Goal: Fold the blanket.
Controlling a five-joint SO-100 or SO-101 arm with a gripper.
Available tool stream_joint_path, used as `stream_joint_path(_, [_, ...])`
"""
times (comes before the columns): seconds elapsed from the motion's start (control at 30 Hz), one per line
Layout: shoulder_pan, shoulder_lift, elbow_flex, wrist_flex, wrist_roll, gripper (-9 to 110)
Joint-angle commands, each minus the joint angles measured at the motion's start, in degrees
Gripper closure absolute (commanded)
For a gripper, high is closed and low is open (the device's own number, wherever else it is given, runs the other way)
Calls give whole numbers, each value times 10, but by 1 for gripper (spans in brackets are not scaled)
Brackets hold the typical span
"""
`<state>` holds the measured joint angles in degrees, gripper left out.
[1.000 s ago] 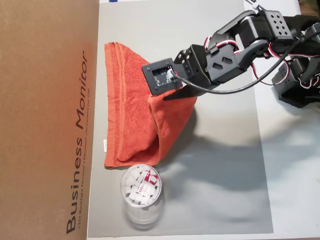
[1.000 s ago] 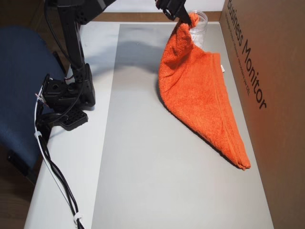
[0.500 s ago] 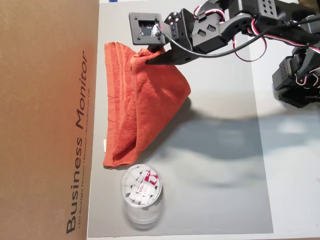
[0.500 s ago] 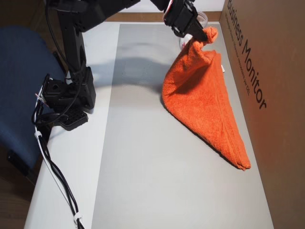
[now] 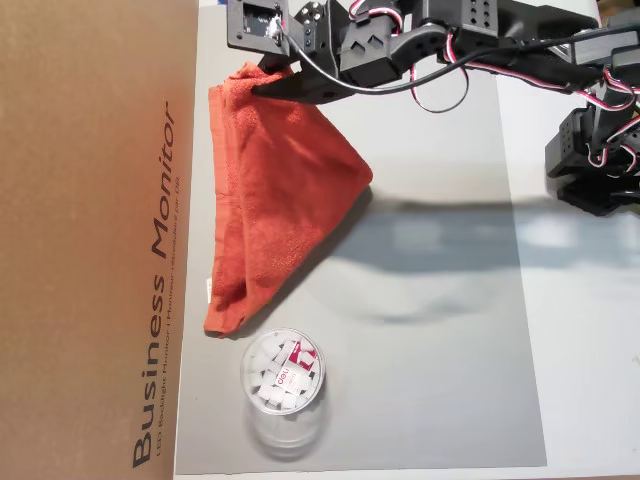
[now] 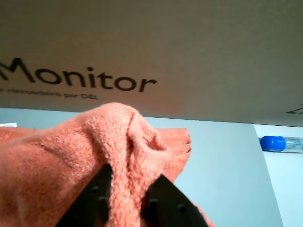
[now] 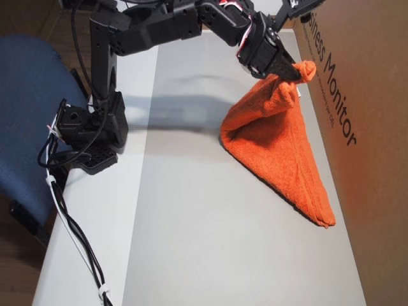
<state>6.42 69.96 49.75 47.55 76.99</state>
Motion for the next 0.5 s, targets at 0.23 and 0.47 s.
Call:
stream_joint_path(0.23, [48, -115, -156, -13, 4, 102])
stream_joint_path(0.47, [79, -174, -174, -75, 4, 102])
